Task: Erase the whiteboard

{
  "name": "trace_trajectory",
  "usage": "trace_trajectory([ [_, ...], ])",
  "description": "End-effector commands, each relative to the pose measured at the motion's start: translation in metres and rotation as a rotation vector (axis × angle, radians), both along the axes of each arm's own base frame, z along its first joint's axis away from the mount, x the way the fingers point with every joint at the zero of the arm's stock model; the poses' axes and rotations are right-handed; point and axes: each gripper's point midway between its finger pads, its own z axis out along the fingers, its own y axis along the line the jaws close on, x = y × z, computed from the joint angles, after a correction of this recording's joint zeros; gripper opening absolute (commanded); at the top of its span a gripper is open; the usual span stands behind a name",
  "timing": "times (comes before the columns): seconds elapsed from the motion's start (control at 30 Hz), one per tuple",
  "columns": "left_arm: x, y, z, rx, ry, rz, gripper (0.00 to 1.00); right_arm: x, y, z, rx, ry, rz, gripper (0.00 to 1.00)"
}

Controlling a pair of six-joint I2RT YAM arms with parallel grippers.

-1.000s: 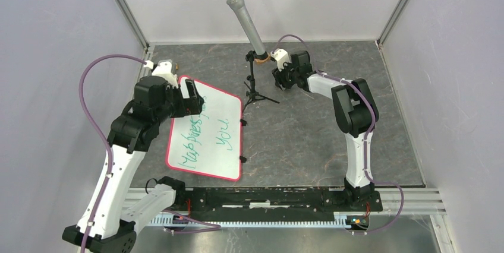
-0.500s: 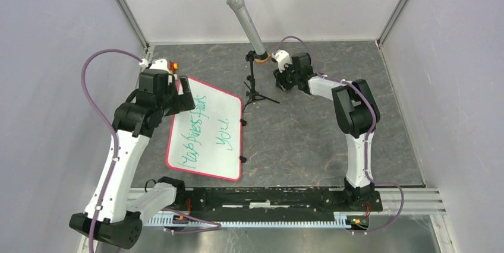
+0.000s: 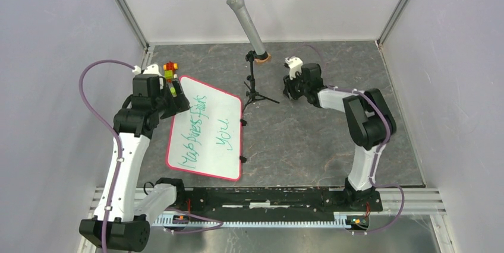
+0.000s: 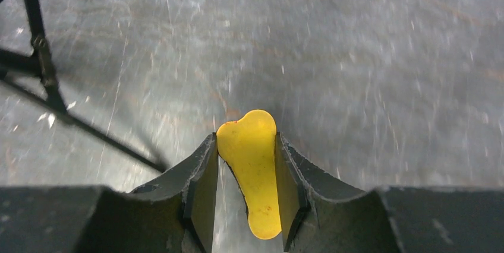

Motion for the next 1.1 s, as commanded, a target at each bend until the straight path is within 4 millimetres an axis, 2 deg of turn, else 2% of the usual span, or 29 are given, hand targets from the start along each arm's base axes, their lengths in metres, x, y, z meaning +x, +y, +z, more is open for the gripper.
trace_trajectory([
  [0.0, 0.008, -0.004, 0.003, -0.047, -0.092, 0.009, 0.89, -0.01, -0.015, 0.06, 0.165, -0.106, -0.145, 0.14],
  [0.23, 0.014, 0.001, -0.012, -0.019, -0.108, 0.023, 0.77, -0.072, -0.026, 0.09, 0.317, -0.159, -0.181, 0.11],
  [0.33, 0.016, 0.003, -0.019, -0.011, -0.112, 0.026, 0.71, -0.094, -0.019, 0.107, 0.371, -0.187, -0.147, 0.08],
  [0.43, 0.018, 0.003, -0.021, 0.0, -0.142, 0.014, 0.63, -0.126, 0.003, 0.117, 0.417, -0.2, -0.06, 0.07],
  [0.67, 0.021, -0.002, -0.023, -0.019, -0.176, -0.009, 0.56, -0.222, 0.075, 0.122, 0.502, -0.218, 0.243, 0.08],
  [0.77, 0.019, -0.003, -0.028, -0.013, -0.157, -0.022, 0.54, -0.249, 0.096, 0.124, 0.551, -0.235, 0.317, 0.08],
  [0.93, 0.018, -0.007, -0.034, -0.025, -0.142, -0.046, 0.51, -0.266, 0.14, 0.123, 0.543, -0.225, 0.41, 0.07],
  [1.07, 0.018, -0.006, -0.037, -0.023, -0.135, -0.041, 0.5, -0.273, 0.176, 0.133, 0.549, -0.247, 0.453, 0.07],
])
